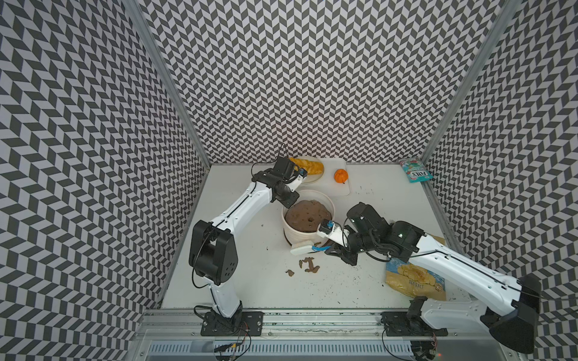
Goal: Scrub the dried mud off the ceramic pot
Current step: Brush off the soil from the pot.
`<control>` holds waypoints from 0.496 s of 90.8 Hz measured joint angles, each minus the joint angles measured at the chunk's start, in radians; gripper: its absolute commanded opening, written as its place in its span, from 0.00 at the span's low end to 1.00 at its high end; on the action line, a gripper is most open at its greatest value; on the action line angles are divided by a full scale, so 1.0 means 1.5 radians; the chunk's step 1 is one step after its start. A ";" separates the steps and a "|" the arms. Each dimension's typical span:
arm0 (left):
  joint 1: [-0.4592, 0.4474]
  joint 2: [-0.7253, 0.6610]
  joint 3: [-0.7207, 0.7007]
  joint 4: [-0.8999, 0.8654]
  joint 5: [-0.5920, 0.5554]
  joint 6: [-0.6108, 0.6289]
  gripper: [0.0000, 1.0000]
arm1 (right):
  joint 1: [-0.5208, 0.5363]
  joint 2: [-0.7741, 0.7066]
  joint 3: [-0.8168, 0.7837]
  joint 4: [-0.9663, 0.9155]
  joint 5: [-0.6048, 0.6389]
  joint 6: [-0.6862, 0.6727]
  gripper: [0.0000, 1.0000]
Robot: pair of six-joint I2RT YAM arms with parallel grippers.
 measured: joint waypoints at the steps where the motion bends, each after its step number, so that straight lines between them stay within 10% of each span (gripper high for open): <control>1: 0.000 0.001 0.001 0.000 0.001 0.003 0.00 | 0.000 -0.003 -0.001 0.002 -0.002 0.000 0.00; 45: 0.004 0.030 0.038 -0.004 0.060 0.098 0.08 | 0.000 -0.001 -0.002 0.022 -0.021 -0.001 0.00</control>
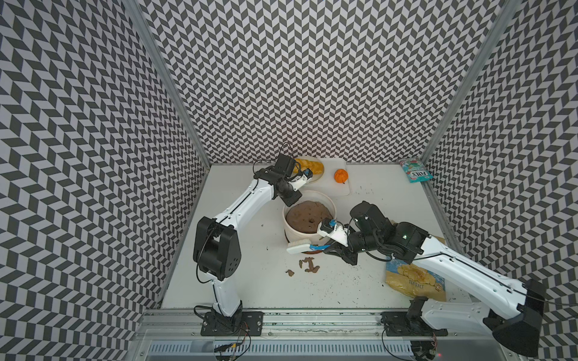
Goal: Scrub the dried mud off the ceramic pot
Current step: Brush off the soil from the pot.
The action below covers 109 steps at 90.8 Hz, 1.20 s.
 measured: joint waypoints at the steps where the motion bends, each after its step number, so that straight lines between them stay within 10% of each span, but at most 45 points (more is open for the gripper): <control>1: 0.000 0.001 0.002 -0.002 0.001 0.002 0.08 | 0.000 0.001 0.000 -0.001 0.000 0.000 0.00; 59: 0.000 0.018 0.031 -0.021 -0.001 0.004 0.35 | 0.000 0.005 0.000 -0.001 0.003 0.001 0.00; 109: -0.025 -0.075 0.035 -0.078 -0.102 -0.229 0.62 | 0.000 0.009 -0.017 0.019 0.003 0.001 0.00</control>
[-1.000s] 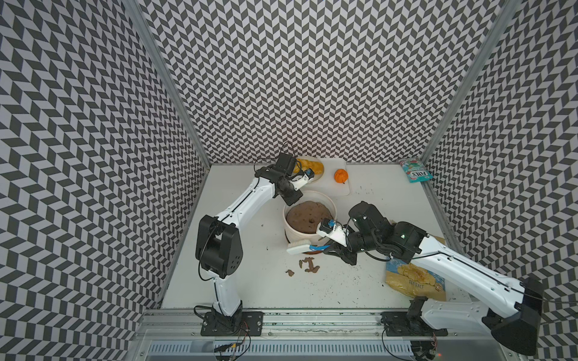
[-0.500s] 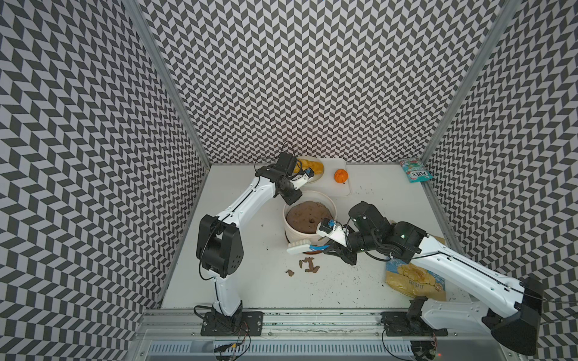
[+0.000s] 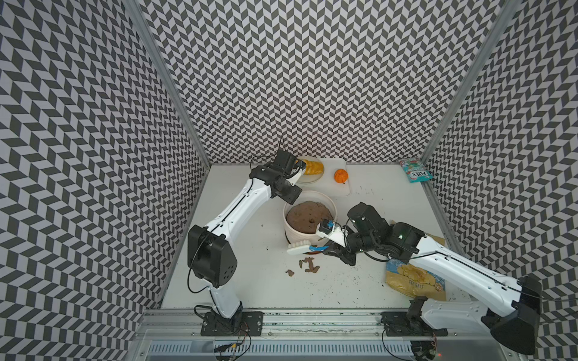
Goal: Scrub the dried mud off the ceramic pot
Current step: Brush off the soil from the pot, then rotate the pot on the tray.
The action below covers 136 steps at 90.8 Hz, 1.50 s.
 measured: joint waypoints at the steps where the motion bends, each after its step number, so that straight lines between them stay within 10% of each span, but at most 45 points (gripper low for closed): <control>1: -0.001 -0.006 0.000 -0.002 -0.002 -0.007 0.62 | 0.000 0.000 -0.001 0.001 0.000 0.000 0.00; 59: -0.044 -0.132 -0.195 -0.079 -0.039 -0.348 0.42 | 0.000 -0.036 -0.035 0.059 -0.018 0.014 0.00; 136: -0.064 -0.107 -0.190 -0.084 -0.024 -0.465 0.25 | 0.000 -0.029 -0.037 0.053 -0.013 0.014 0.00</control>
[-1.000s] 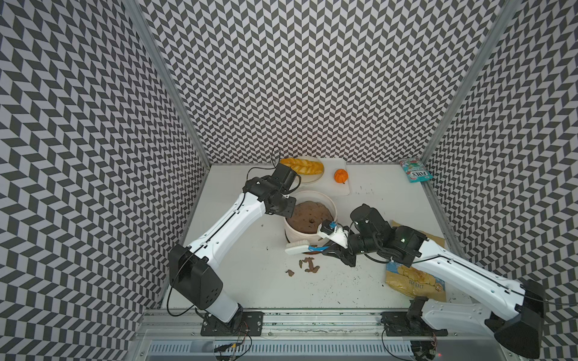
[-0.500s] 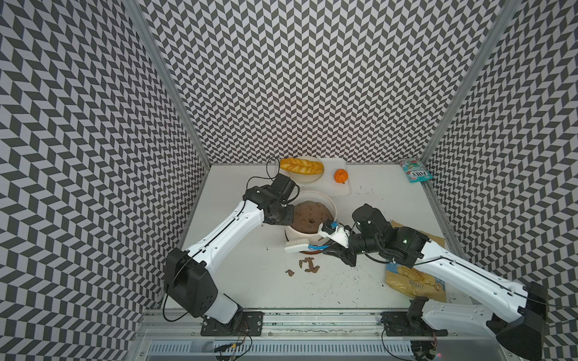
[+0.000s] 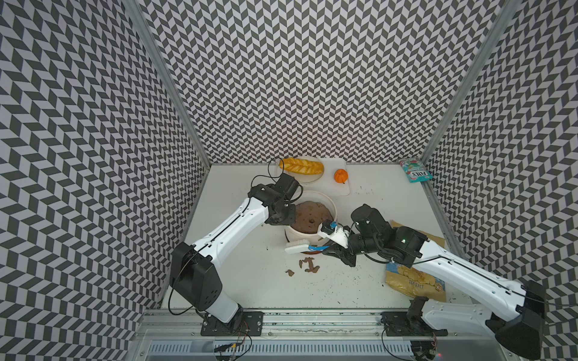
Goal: Scrub the dried mud off the ceramic pot
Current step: Rotate the pot on the tray.
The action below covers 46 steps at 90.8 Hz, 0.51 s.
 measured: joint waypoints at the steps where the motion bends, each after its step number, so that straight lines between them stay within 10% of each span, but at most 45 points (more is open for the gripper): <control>1: 0.000 0.000 0.000 0.000 0.000 -0.002 0.24 | 0.000 0.000 0.000 0.000 0.000 0.000 0.00; 46: -0.004 0.030 0.035 -0.018 -0.018 -0.028 0.16 | 0.000 -0.003 -0.017 0.011 -0.005 0.014 0.00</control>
